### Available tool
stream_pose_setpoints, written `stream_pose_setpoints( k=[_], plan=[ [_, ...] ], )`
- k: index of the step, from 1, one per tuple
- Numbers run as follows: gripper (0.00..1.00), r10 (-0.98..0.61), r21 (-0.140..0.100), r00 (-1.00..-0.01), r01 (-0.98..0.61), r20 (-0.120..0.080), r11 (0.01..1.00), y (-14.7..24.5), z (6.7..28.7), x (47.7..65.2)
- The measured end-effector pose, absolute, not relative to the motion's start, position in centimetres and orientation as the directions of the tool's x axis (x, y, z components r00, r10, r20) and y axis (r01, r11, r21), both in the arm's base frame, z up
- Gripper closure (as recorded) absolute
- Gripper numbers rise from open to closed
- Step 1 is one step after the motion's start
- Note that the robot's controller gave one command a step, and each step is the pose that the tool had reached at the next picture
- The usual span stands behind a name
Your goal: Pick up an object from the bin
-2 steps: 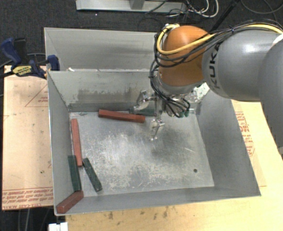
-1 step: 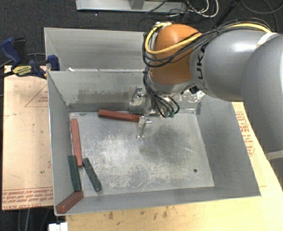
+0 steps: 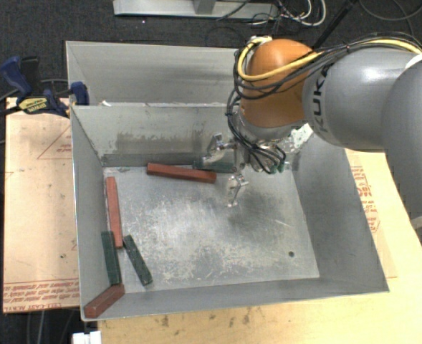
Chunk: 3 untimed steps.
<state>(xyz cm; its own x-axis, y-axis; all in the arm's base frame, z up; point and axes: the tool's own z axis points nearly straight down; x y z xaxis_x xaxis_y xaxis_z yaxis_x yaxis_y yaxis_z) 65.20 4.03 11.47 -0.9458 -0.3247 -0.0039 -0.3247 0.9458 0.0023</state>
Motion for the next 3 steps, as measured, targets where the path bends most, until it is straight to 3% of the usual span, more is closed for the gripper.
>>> stream_pose_setpoints(
  k=[1,2,3],
  plan=[
    [1.0,-0.226,-0.002,-0.974,-0.226,-0.014,0.974,9.2,7.9,66.1],
    [1.0,-0.225,-0.001,-0.974,-0.225,-0.014,0.974,9.2,7.9,66.1],
    [1.0,-0.59,0.0,-0.807,-0.59,-0.003,0.807,8.5,21.5,64.1]
  ],
)
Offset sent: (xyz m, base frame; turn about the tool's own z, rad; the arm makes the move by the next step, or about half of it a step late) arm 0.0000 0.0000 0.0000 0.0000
